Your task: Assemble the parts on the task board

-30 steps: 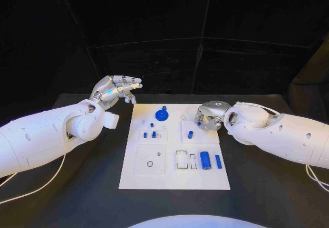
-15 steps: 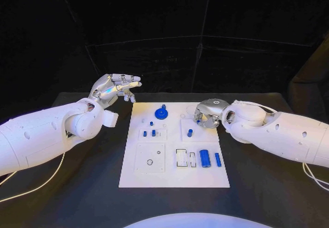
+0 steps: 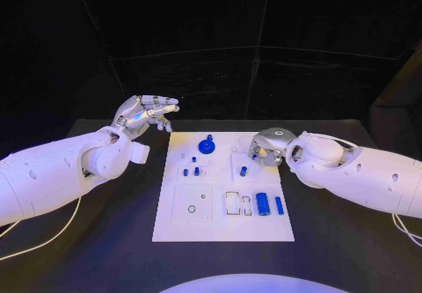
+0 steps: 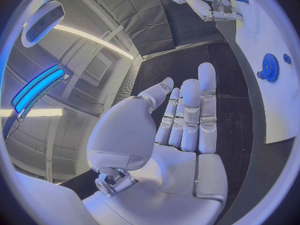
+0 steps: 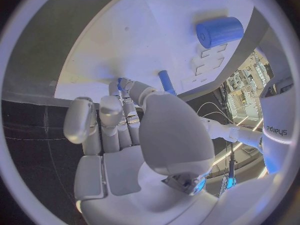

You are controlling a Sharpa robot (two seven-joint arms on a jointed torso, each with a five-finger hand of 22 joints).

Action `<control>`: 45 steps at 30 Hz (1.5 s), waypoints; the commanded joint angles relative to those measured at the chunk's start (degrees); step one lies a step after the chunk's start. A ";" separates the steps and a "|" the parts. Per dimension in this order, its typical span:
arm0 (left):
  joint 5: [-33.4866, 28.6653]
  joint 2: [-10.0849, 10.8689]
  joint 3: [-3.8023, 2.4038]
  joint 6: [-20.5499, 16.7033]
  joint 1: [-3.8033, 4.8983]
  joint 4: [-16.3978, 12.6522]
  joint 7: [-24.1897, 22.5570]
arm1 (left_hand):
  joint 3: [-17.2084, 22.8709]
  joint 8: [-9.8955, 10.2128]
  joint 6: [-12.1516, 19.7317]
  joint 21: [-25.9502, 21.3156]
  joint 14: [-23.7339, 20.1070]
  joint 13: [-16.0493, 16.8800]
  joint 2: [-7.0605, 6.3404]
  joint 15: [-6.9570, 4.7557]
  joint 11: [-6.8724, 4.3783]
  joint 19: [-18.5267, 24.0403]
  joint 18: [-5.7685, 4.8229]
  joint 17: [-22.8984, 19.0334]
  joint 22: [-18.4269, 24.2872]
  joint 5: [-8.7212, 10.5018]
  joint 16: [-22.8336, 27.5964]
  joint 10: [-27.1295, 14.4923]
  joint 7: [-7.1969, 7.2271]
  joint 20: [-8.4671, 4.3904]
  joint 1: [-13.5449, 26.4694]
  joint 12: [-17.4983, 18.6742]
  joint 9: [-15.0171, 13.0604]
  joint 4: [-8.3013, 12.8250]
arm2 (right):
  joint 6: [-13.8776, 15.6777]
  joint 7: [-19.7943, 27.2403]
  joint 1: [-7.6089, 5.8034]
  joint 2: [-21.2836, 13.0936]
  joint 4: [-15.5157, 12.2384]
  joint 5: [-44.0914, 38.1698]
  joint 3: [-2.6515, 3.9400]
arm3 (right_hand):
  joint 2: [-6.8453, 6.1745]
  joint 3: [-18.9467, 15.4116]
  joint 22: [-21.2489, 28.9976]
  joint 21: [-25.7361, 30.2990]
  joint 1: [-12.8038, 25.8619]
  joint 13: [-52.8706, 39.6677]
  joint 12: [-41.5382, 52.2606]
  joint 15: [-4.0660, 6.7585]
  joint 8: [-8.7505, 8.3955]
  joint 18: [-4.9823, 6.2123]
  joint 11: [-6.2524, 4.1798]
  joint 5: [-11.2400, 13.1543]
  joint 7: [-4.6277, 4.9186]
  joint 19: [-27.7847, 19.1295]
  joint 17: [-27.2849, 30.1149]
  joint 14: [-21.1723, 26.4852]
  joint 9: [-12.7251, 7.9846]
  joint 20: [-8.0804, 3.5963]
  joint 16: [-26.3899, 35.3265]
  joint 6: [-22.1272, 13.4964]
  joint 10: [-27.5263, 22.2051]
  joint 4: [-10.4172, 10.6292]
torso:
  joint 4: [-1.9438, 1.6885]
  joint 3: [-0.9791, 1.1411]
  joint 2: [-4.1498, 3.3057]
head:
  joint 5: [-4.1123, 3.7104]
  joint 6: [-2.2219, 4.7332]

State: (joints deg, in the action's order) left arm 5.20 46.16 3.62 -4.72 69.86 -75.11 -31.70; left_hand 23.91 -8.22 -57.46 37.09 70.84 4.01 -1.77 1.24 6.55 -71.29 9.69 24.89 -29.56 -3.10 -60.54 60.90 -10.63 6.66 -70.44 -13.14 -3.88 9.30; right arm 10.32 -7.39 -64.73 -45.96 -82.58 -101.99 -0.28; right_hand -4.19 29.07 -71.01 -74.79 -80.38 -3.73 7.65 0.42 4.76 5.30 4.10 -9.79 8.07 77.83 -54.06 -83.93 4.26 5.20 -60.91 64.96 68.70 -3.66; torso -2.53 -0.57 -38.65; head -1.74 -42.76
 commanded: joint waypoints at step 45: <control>-0.39 -1.51 -0.01 0.81 0.09 1.00 -0.32 | -0.99 -0.24 0.73 -0.57 -0.62 -0.09 -0.02 0.13 0.10 0.33 0.74 -0.27 0.33 0.16 0.23 -0.73 -0.26 0.17 0.86 -0.57 0.03 -0.18 | 3.69 2.55 3.08 8.52 -10.98 6.60 -2.18 | -0.49 1.16 -1.94 -1.96 1.47 0.00 -0.79 0.15 -0.54 -0.90 0.29 -0.96 0.36 0.77 -1.26 -1.79 -0.15 0.22 -2.65 0.21 0.33 -0.60 | -0.09 -0.09 -0.08 | 3.26 -0.78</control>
State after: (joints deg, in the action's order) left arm 5.13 44.73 3.66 -4.60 69.87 -74.14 -31.64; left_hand 23.25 -8.22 -57.13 36.84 70.64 4.00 -1.75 1.45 6.55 -71.29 9.66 24.71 -29.29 -3.10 -60.54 60.49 -10.95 6.66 -70.03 -13.35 -3.88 9.01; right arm 17.02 -5.46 -61.72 -37.66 -93.75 -95.17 -2.43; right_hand -4.65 30.09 -72.90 -76.50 -79.44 -3.71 7.19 0.42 4.59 5.32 4.00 -10.66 8.25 78.25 -55.31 -83.94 4.09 5.22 -63.35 65.13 69.21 -4.35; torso -2.66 -0.70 -38.70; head 1.38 -43.48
